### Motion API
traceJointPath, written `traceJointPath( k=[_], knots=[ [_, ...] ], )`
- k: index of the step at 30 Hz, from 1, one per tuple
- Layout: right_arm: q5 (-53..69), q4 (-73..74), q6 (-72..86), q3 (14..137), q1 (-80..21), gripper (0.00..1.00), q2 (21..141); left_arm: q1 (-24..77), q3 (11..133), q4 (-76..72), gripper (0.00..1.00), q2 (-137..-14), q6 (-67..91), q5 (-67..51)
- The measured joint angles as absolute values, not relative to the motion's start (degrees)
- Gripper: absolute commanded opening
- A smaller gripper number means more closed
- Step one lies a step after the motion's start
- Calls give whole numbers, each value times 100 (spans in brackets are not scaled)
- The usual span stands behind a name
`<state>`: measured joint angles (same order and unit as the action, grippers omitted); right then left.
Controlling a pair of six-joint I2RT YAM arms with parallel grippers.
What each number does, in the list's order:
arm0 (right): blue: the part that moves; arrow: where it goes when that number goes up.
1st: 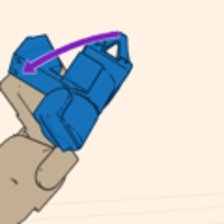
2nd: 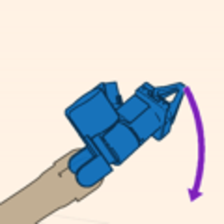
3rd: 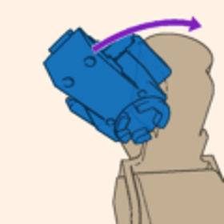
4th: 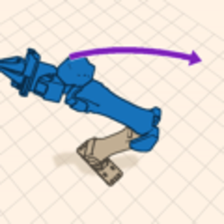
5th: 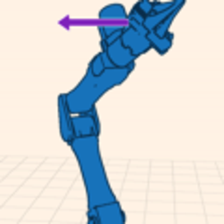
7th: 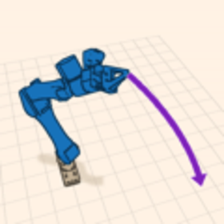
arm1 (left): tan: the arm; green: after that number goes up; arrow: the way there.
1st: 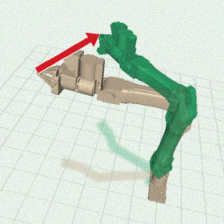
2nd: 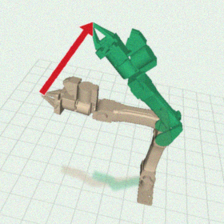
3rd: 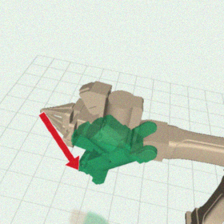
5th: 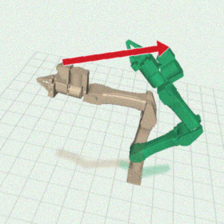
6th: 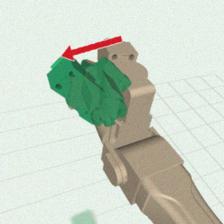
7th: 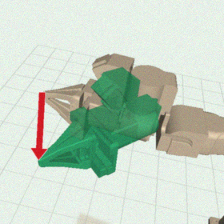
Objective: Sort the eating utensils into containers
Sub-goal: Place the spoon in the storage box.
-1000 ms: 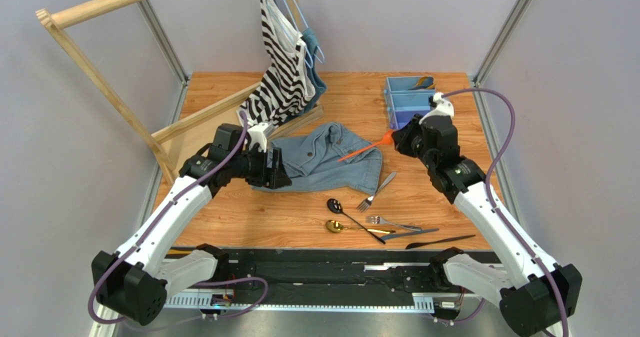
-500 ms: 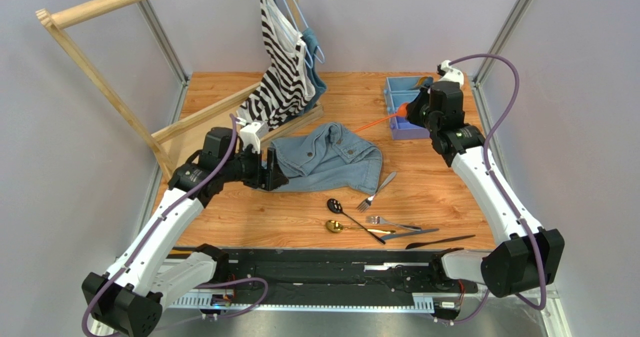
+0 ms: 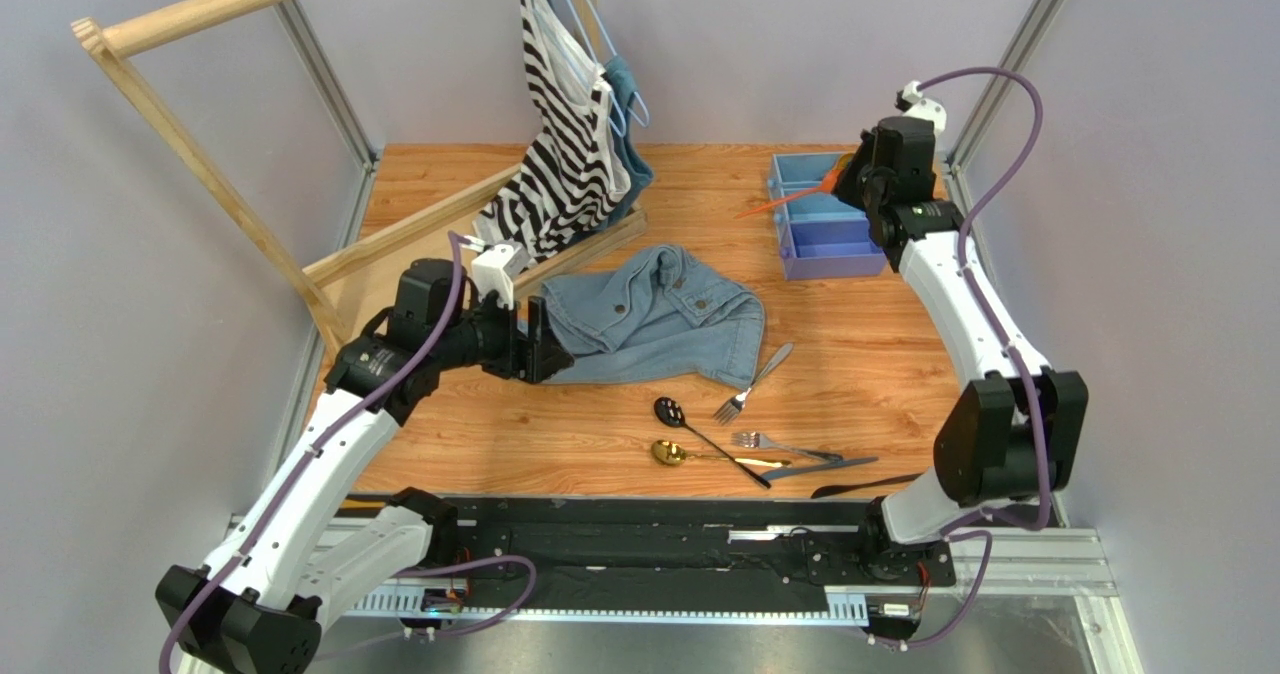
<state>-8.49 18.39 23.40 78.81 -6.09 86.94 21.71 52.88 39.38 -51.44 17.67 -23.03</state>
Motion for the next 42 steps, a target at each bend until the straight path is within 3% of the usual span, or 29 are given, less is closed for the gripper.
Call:
traceJointPath(
  k=[10, 16, 25, 28, 42],
  knots=[
    [-1295, 1846, 1997, 10180, -478, 0, 10436, 2171, 5286, 3944, 76, -4925, 1763, -2141],
    [-1531, 2016, 1658, 11524, -412, 0, 11336, 2171, 5286, 4005, 82, -4930, 1752, -1977],
    [-1710, 2032, 1179, 11758, -279, 0, 11636, 2171, 5286, 4062, 85, -4716, 1745, -1684],
    [-1734, 2005, 1057, 11917, -226, 0, 11745, 2171, 5286, 4066, 96, -4740, 1745, -1675],
    [-1680, 1824, 939, 12258, -86, 0, 12477, 2174, 5286, 4095, 98, -4904, 1721, -1638]
  ],
)
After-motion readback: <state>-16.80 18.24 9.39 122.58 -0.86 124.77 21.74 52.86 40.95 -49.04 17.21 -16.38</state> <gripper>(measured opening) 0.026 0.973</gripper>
